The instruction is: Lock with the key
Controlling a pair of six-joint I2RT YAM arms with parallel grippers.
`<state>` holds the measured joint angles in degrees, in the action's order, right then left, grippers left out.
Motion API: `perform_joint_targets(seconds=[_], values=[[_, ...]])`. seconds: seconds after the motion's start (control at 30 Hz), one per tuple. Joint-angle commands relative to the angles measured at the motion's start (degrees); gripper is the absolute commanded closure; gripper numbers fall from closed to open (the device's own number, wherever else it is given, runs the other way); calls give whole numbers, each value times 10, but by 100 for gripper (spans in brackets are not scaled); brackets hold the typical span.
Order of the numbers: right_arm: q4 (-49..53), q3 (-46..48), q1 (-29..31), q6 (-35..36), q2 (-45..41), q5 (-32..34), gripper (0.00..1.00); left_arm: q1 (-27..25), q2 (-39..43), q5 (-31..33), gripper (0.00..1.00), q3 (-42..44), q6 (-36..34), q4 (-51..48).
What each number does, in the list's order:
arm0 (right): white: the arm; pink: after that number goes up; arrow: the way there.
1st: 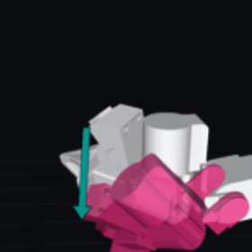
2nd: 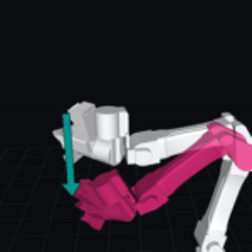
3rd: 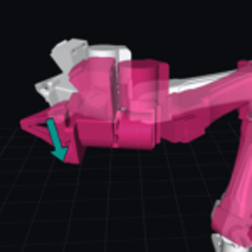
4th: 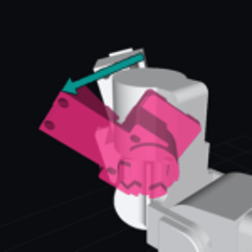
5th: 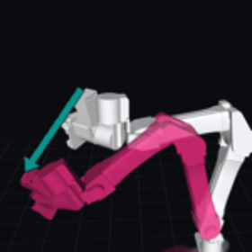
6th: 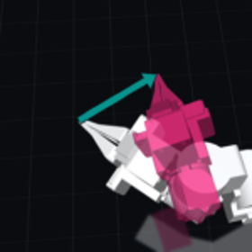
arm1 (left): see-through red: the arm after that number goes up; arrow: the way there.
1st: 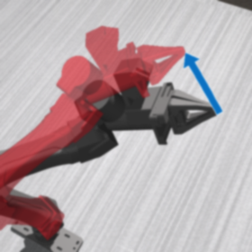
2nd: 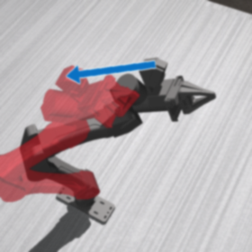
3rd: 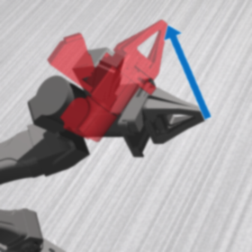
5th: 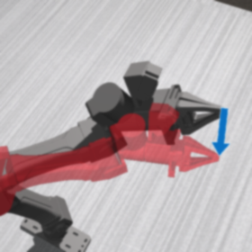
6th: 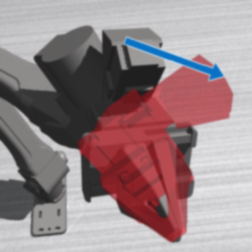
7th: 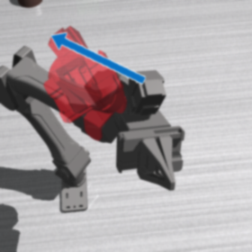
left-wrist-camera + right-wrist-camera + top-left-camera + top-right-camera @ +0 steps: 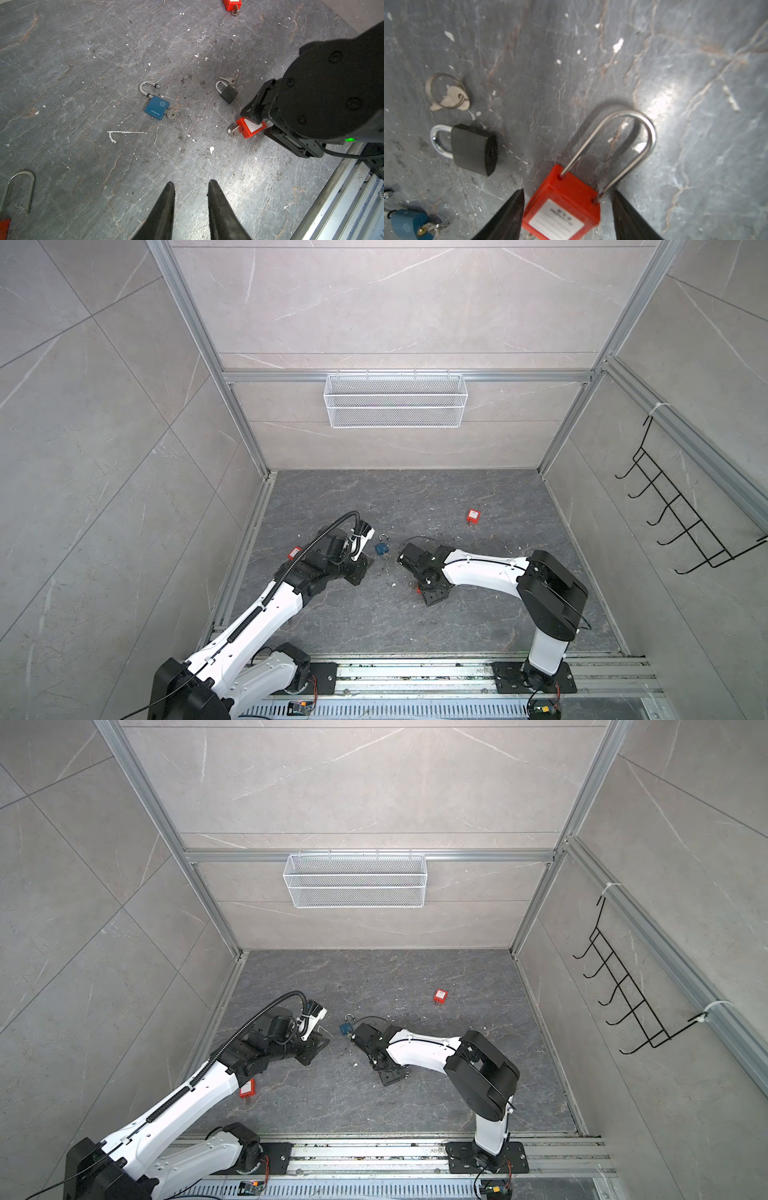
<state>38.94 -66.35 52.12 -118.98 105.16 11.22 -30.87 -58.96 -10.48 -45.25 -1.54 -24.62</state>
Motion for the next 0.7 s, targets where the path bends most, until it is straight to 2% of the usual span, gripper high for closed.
perform_joint_targets(seconds=[0.0,0.1,0.33,0.67], values=[[23,-5,1,-26,9,12,32,-2,15,11,69,2,11,-3],[-12,15,1,-35,-14,12,32,-2,16,12,69,2,15,-3],[19,-24,1,-39,-30,27,30,-2,9,8,69,6,16,-1],[-7,-20,-7,-40,7,0,29,-2,12,8,69,7,12,-6]])
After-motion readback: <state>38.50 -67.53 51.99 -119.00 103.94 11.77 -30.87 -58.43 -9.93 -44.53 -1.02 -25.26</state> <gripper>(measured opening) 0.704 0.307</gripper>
